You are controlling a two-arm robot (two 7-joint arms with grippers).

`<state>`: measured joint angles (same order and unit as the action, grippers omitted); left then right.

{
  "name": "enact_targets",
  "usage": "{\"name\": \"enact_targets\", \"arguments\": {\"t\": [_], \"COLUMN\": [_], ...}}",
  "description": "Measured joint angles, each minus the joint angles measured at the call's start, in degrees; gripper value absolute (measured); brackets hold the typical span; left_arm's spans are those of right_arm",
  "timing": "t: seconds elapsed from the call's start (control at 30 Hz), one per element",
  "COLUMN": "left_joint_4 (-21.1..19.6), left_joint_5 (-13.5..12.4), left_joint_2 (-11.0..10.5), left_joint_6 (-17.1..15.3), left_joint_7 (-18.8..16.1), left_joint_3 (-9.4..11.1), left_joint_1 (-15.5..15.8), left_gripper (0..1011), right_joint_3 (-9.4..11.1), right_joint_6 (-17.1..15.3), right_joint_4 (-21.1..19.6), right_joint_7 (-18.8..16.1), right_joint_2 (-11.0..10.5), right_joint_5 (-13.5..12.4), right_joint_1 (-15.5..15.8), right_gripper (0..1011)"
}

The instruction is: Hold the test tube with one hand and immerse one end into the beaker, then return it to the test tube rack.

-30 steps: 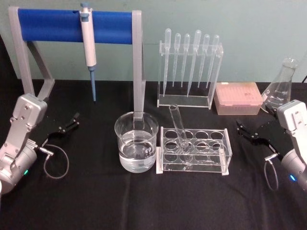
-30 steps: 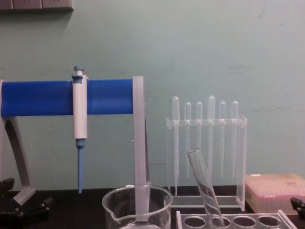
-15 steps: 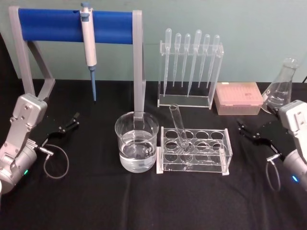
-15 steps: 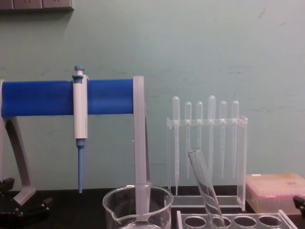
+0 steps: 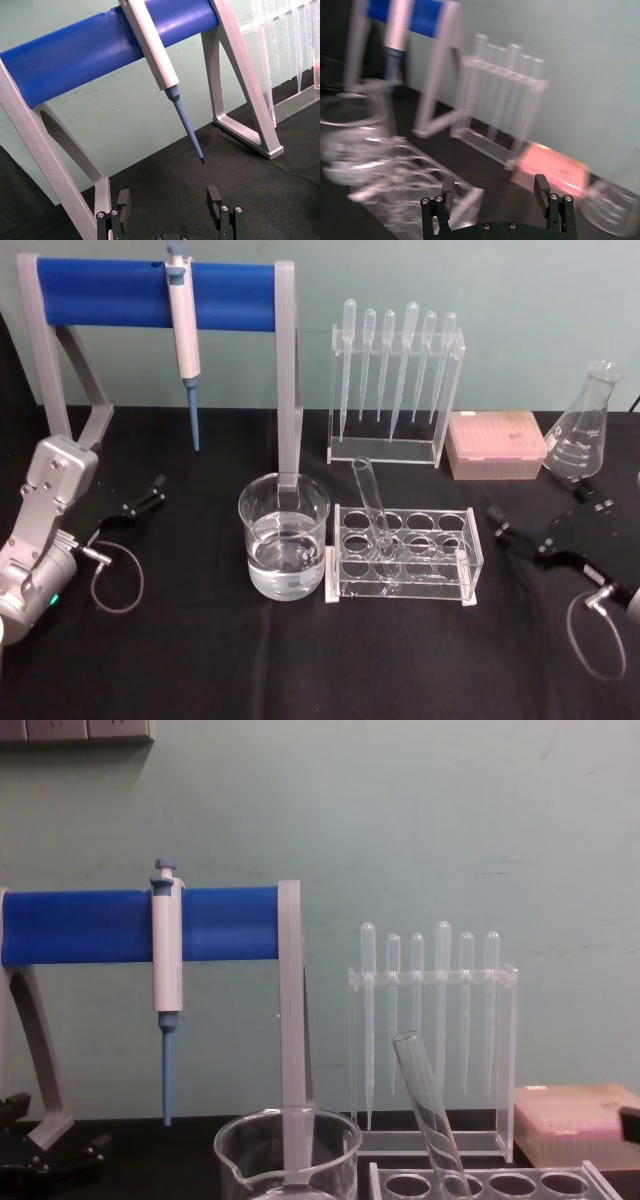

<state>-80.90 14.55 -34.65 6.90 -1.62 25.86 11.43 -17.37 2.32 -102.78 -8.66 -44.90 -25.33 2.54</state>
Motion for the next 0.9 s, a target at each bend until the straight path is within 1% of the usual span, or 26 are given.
{"name": "enact_targets", "arguments": {"t": [0.07, 0.1, 0.13, 0.17, 0.2, 0.27, 0.3, 0.43, 0.47, 0.5, 0.53, 0.6, 0.63, 0.7, 0.73, 0.83, 0.9], "left_joint_4": [0.0, 0.0, 0.0, 0.0, 0.0, 0.0, 0.0, 0.0, 0.0, 0.0, 0.0, 0.0, 0.0, 0.0, 0.0, 0.0, 0.0], "left_joint_5": [0.0, 0.0, 0.0, 0.0, 0.0, 0.0, 0.0, 0.0, 0.0, 0.0, 0.0, 0.0, 0.0, 0.0, 0.0, 0.0, 0.0], "left_joint_2": [0.0, 0.0, 0.0, 0.0, 0.0, 0.0, 0.0, 0.0, 0.0, 0.0, 0.0, 0.0, 0.0, 0.0, 0.0, 0.0, 0.0], "left_joint_6": [0.0, 0.0, 0.0, 0.0, 0.0, 0.0, 0.0, 0.0, 0.0, 0.0, 0.0, 0.0, 0.0, 0.0, 0.0, 0.0, 0.0], "left_joint_7": [0.0, 0.0, 0.0, 0.0, 0.0, 0.0, 0.0, 0.0, 0.0, 0.0, 0.0, 0.0, 0.0, 0.0, 0.0, 0.0, 0.0], "left_joint_3": [0.0, 0.0, 0.0, 0.0, 0.0, 0.0, 0.0, 0.0, 0.0, 0.0, 0.0, 0.0, 0.0, 0.0, 0.0, 0.0, 0.0], "left_joint_1": [0.0, 0.0, 0.0, 0.0, 0.0, 0.0, 0.0, 0.0, 0.0, 0.0, 0.0, 0.0, 0.0, 0.0, 0.0, 0.0, 0.0], "left_gripper": [1000, 1000, 1000, 1000, 1000, 1000, 1000, 1000, 1000, 1000, 1000, 1000, 1000, 1000, 1000, 1000, 1000], "right_joint_3": [0.0, -0.4, -0.7, -1.1, -2.0, -3.3, -4.6, -7.3, -8.6, -9.2, -10.3, -11.2, -11.8, -12.2, -12.6, -12.9, -12.9], "right_joint_6": [-0.7, -1.4, -1.8, -2.2, -3.0, -3.9, -4.7, -6.1, -6.7, -7.0, -7.4, -7.7, -7.9, -8.1, -8.3, -8.5, -8.5], "right_joint_4": [-1.0, -1.6, -1.7, -1.8, -1.8, -1.7, -1.4, -0.2, 0.6, 1.1, 1.9, 2.6, 3.3, 4.0, 4.6, 5.7, 6.1], "right_joint_7": [-2.4, -4.7, -5.7, -6.7, -8.0, -9.4, -10.5, -12.2, -12.9, -13.1, -13.3, -13.5, -13.7, -13.8, -13.8, -13.8, -13.8], "right_joint_2": [-0.5, -0.6, -0.5, -0.4, -0.1, 0.6, 1.4, 3.3, 4.4, 5.0, 6.0, 6.9, 7.8, 8.6, 9.4, 10.8, 11.4], "right_joint_5": [-1.4, -2.4, -2.8, -3.0, -3.0, -2.4, -1.5, 0.8, 2.2, 2.9, 4.7, 6.0, 7.0, 7.8, 8.6, 9.8, 10.1], "right_joint_1": [0.0, -0.4, -0.8, -1.2, -2.2, -3.5, -5.0, -8.1, -9.7, -10.5, -11.9, -13.1, -14.1, -14.9, -15.6, -16.6, -16.9], "right_gripper": [1003, 1003, 1002, 1003, 1003, 1003, 1003, 1002, 1003, 1003, 1003, 1003, 1003, 1003, 1003, 1003, 1002]}}
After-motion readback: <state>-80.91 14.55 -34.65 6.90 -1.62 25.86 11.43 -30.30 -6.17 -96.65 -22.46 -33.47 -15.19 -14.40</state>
